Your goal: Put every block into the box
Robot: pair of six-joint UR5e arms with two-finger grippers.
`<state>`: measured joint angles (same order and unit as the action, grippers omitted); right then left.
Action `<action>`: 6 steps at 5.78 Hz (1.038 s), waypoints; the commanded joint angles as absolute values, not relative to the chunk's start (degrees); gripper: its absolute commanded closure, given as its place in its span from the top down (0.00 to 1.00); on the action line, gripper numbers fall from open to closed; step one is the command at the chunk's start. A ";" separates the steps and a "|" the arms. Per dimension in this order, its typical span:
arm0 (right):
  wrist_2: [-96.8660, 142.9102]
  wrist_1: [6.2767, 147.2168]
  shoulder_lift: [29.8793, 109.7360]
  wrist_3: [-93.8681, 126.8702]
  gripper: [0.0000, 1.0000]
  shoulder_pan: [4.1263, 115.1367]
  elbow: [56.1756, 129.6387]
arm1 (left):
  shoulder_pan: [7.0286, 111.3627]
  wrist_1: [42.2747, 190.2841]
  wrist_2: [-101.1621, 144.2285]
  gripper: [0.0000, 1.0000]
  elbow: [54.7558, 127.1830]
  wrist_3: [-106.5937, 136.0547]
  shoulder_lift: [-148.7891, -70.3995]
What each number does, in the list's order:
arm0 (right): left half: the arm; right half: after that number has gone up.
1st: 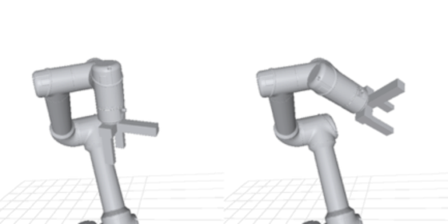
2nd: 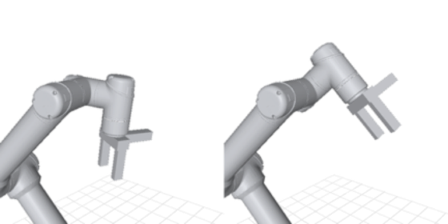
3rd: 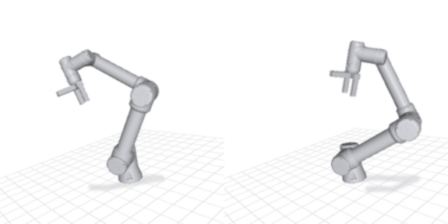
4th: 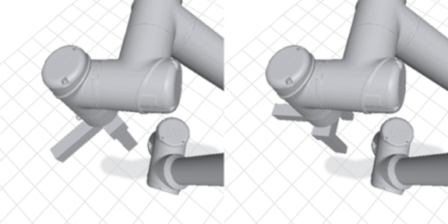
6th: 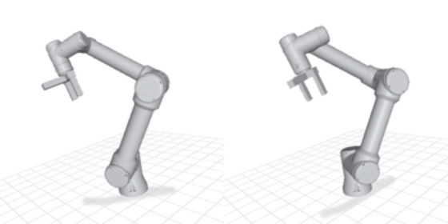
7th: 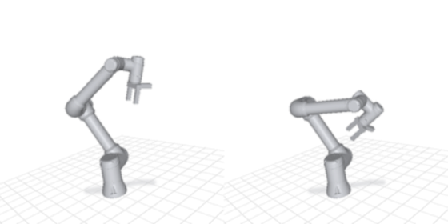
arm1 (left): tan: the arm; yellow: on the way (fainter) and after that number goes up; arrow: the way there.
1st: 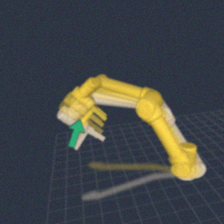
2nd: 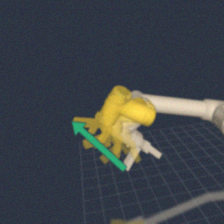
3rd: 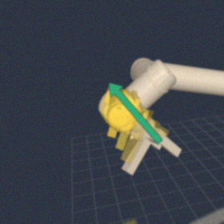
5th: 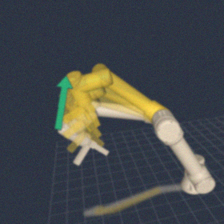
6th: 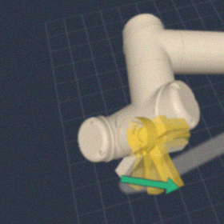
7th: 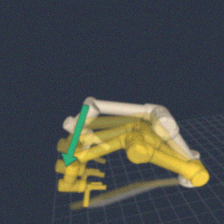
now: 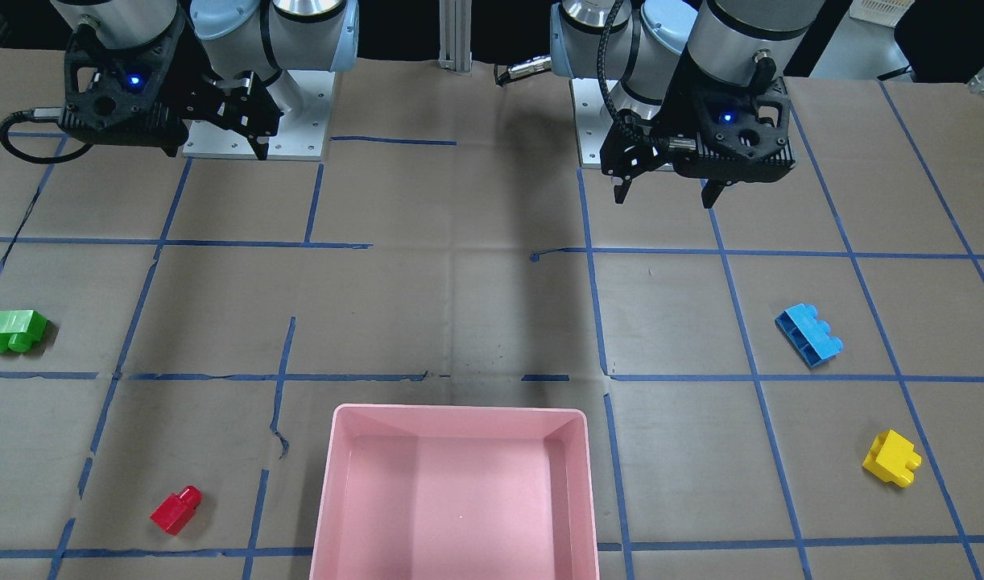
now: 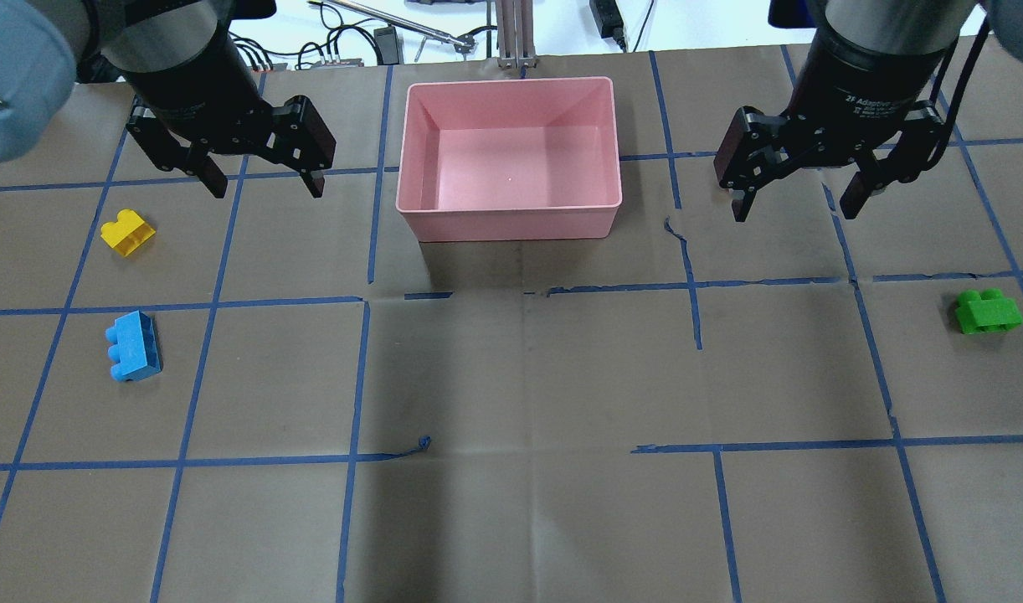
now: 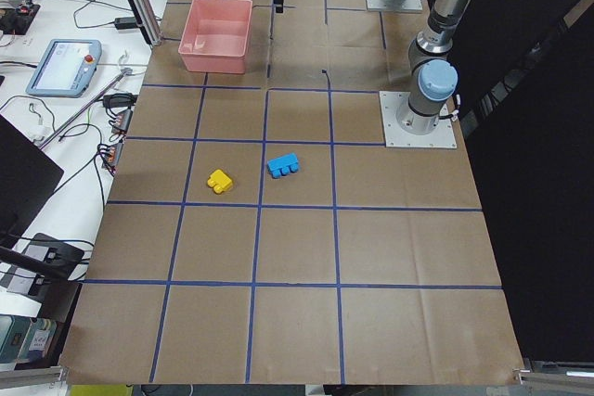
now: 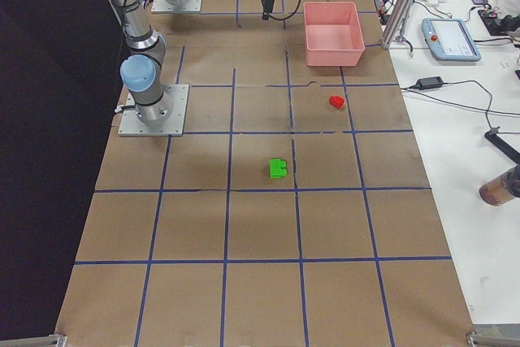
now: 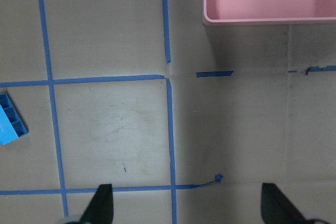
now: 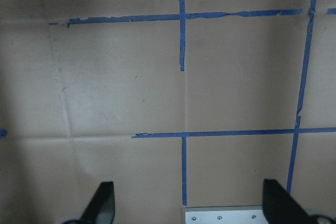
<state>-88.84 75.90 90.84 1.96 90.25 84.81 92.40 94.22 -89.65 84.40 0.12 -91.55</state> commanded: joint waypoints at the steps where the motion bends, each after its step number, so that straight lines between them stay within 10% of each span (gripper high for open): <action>1: -88.85 75.94 90.88 2.02 1.00 90.26 84.82 | 91.94 94.13 -88.86 1.00 84.81 -0.61 -91.06; 6: -89.21 78.64 89.04 1.15 1.00 89.48 82.02 | 74.09 92.02 -91.50 1.00 88.93 -0.70 -91.57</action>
